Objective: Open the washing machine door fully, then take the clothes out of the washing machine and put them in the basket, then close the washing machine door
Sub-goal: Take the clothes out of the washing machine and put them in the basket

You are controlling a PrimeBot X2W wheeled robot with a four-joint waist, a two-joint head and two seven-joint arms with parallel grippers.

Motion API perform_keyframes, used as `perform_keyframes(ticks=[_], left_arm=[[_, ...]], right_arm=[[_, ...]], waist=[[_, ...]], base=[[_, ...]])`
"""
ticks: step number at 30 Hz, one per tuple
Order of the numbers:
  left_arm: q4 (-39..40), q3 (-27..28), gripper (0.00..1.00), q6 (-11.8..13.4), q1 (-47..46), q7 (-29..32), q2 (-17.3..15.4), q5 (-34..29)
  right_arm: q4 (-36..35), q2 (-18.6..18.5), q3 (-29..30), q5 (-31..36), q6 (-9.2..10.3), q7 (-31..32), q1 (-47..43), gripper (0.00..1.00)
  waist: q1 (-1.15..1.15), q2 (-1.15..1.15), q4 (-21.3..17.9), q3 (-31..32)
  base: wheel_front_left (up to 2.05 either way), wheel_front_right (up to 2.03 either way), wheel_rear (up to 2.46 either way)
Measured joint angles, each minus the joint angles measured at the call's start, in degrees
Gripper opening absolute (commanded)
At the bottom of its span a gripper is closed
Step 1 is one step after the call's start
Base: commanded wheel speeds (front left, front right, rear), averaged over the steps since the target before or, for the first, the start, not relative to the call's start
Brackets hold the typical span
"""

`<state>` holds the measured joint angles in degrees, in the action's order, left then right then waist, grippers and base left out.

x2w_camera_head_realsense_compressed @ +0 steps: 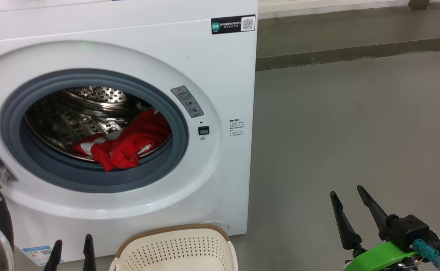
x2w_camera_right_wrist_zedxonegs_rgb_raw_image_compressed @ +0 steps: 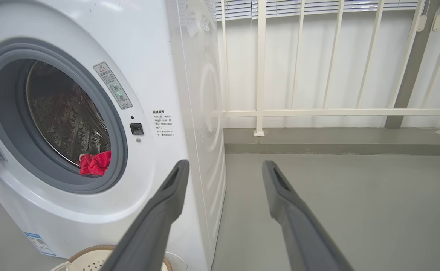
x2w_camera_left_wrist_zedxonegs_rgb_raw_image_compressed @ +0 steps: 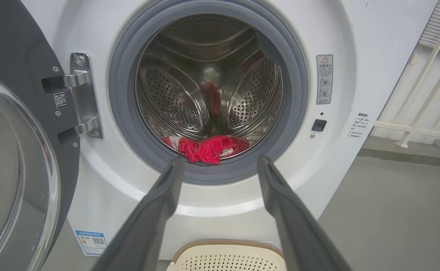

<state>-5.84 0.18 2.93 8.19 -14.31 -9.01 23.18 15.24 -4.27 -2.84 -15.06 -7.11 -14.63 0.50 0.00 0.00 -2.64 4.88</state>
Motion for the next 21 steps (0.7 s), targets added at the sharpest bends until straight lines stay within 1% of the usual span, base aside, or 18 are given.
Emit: perform_keyframes(ticks=[9, 10, 16, 21], left_arm=[[-0.53, 0.86, 1.0, -0.55, -0.31, 0.0, 0.1, 0.01], [-0.56, 0.96, 1.0, -0.9, -0.32, 0.0, 0.22, 0.01], [-1.48, 1.45, 1.0, -1.2, -0.46, 0.0, 0.58, -0.08], [-2.36, 1.81, 1.0, -1.45, -2.29, 0.0, 0.8, -0.35]], right_arm=[[-0.02, 0.0, -0.11, 0.0, 0.0, 0.0, -0.01, 1.0], [-0.01, 0.0, -0.14, -0.03, 0.0, 0.0, -0.01, 1.0], [-0.01, 0.0, -0.27, -1.54, 0.0, 0.0, 0.0, 1.0], [-0.04, -0.02, -0.4, -1.59, 0.0, 0.0, 0.01, 1.0]], waist=[[0.0, 0.0, 0.21, -0.36], [0.0, 0.0, 0.23, -0.4], [0.0, 0.0, 0.22, -0.8], [0.0, 0.0, 0.35, -1.6]], base=[[0.0, 0.0, 0.0], [0.0, 0.0, 0.0], [0.0, 0.0, 0.0], [0.0, 0.0, 0.0]])
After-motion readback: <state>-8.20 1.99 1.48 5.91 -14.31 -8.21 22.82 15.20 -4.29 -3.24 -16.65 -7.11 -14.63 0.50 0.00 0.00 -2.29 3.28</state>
